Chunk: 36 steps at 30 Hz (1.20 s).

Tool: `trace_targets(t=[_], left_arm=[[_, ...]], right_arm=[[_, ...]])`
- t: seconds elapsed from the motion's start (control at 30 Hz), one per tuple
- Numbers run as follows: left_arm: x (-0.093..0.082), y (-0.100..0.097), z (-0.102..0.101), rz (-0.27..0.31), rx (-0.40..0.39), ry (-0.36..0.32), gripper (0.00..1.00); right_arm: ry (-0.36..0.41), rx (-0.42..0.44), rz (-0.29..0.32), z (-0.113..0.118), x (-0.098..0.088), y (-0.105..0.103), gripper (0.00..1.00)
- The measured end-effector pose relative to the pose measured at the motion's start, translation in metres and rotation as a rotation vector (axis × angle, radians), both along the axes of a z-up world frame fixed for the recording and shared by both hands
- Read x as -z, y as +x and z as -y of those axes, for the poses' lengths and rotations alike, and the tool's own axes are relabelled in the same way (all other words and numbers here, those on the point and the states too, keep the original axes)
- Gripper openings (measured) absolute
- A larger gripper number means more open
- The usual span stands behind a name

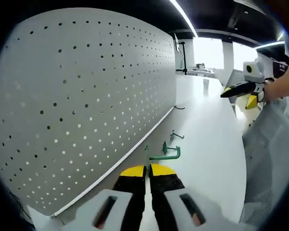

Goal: Insert the hook assembly into the mounting plate slot until the hook locks in place.

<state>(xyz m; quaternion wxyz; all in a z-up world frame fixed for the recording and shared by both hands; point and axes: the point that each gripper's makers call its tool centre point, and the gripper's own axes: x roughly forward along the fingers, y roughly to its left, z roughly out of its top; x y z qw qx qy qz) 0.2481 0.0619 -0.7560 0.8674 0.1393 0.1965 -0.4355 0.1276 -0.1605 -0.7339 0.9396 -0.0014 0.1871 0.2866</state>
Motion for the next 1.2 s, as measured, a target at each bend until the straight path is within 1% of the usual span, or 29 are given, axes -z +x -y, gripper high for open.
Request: trace_targets(t=[0.03, 0.1, 0.17, 0.2, 0.33, 0.4, 0.43, 0.63, 0.67, 0.7, 0.77, 0.97, 1.07, 1.13, 1.17, 1.2], left_arm=[[-0.003, 0.0, 0.0, 0.006, -0.012, -0.017, 0.02], [-0.008, -0.003, 0.001, 0.03, -0.016, -0.018, 0.02], [-0.012, -0.007, 0.002, 0.039, -0.032, -0.039, 0.02], [-0.015, -0.008, 0.002, 0.058, -0.037, -0.043, 0.02], [-0.02, -0.013, 0.001, 0.086, -0.053, -0.058, 0.02], [-0.023, -0.015, 0.001, 0.081, -0.067, -0.076, 0.02], [-0.023, -0.016, 0.001, 0.085, -0.071, -0.075, 0.02], [-0.031, -0.022, 0.003, 0.095, -0.095, -0.117, 0.02], [-0.033, -0.022, 0.003, 0.09, -0.105, -0.133, 0.02], [-0.035, -0.022, 0.003, 0.093, -0.113, -0.153, 0.02], [-0.038, -0.024, 0.005, 0.103, -0.112, -0.158, 0.02], [-0.053, -0.03, 0.009, 0.131, -0.122, -0.208, 0.02], [-0.061, -0.034, 0.01, 0.155, -0.125, -0.227, 0.02], [-0.069, -0.036, 0.012, 0.17, -0.128, -0.261, 0.02], [-0.072, -0.037, 0.012, 0.184, -0.126, -0.27, 0.02], [-0.08, -0.038, 0.014, 0.221, -0.117, -0.293, 0.02]], right_arm=[[0.001, 0.0, 0.001, 0.0, 0.0, 0.0, 0.66], [0.002, -0.001, 0.004, -0.001, -0.001, 0.0, 0.66], [0.004, -0.002, 0.008, -0.002, -0.003, -0.001, 0.66], [0.007, -0.001, 0.009, -0.001, -0.003, -0.001, 0.66], [0.01, -0.004, 0.016, -0.002, -0.005, -0.002, 0.66], [0.015, -0.004, 0.021, -0.002, -0.006, -0.002, 0.66], [0.014, -0.005, 0.019, -0.003, -0.006, -0.002, 0.66], [0.021, -0.005, 0.025, -0.002, -0.008, -0.003, 0.66], [0.021, -0.006, 0.024, -0.003, -0.008, -0.004, 0.66], [0.02, -0.006, 0.025, -0.003, -0.009, -0.004, 0.66], [0.021, -0.009, 0.03, -0.004, -0.011, -0.005, 0.66], [0.018, -0.013, 0.035, -0.004, -0.013, -0.006, 0.66], [0.017, -0.012, 0.037, -0.004, -0.014, -0.007, 0.66], [0.018, -0.011, 0.036, -0.003, -0.013, -0.007, 0.66], [0.019, -0.009, 0.034, -0.003, -0.013, -0.006, 0.66], [0.021, -0.008, 0.032, -0.003, -0.012, -0.007, 0.66]])
